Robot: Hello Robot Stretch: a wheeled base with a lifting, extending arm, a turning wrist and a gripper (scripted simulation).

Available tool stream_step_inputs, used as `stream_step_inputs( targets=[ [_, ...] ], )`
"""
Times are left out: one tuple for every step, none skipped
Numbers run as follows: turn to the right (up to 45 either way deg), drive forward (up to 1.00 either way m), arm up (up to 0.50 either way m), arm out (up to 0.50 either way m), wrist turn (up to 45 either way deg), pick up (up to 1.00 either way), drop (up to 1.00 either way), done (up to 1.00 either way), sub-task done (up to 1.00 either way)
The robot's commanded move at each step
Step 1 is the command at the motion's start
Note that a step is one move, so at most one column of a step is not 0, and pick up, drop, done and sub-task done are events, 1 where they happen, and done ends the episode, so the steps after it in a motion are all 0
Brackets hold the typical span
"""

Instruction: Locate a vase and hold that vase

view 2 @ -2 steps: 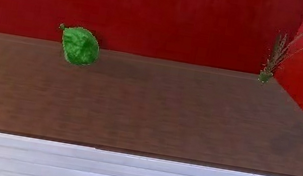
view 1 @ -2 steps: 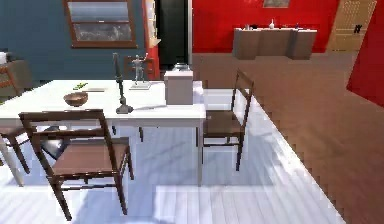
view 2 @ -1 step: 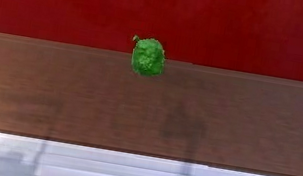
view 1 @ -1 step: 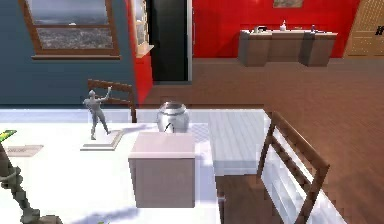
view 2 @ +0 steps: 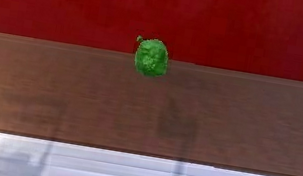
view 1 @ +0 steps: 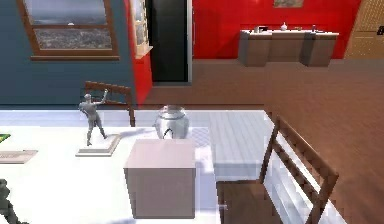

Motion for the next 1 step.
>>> stream_step_inputs(
  targets=[
    [-45.0,0.00,0.00,0.00,0.0,0.00,0.00,0.00,0.00]
  ],
)
